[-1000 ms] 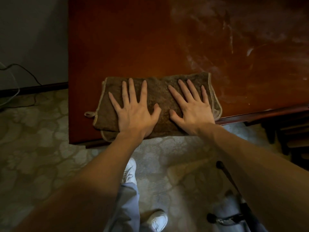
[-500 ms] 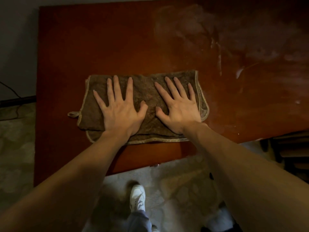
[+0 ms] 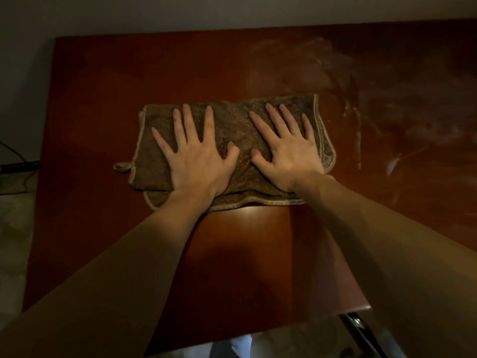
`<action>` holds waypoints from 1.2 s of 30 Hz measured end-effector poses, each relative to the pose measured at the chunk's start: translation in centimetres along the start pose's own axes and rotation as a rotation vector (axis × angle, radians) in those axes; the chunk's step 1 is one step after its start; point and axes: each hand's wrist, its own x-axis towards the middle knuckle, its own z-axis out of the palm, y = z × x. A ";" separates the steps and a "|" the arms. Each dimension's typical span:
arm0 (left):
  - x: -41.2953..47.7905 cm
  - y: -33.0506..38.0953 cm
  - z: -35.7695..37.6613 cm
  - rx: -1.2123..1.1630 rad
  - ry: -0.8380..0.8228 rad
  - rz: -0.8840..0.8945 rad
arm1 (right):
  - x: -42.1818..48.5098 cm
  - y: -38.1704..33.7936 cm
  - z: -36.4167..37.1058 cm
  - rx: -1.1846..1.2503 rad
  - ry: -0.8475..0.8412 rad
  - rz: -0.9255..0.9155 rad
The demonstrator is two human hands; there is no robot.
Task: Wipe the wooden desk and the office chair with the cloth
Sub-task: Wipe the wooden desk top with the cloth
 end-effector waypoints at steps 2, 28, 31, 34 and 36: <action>1.9 0.6 0.1 -0.001 0.008 -0.016 | 1.9 0.8 -0.3 -0.005 -0.001 -0.006; 20.4 5.7 0.2 0.013 0.048 -0.084 | 20.8 7.8 -2.7 -0.005 0.038 -0.022; 22.0 6.0 0.2 0.004 0.052 -0.081 | 22.3 8.4 -2.9 -0.006 0.037 -0.023; 23.2 6.3 0.0 0.010 0.044 -0.080 | 23.3 8.8 -3.1 0.014 0.048 -0.034; 23.5 6.4 -0.2 0.015 0.031 -0.075 | 23.5 9.0 -3.2 0.023 0.060 -0.042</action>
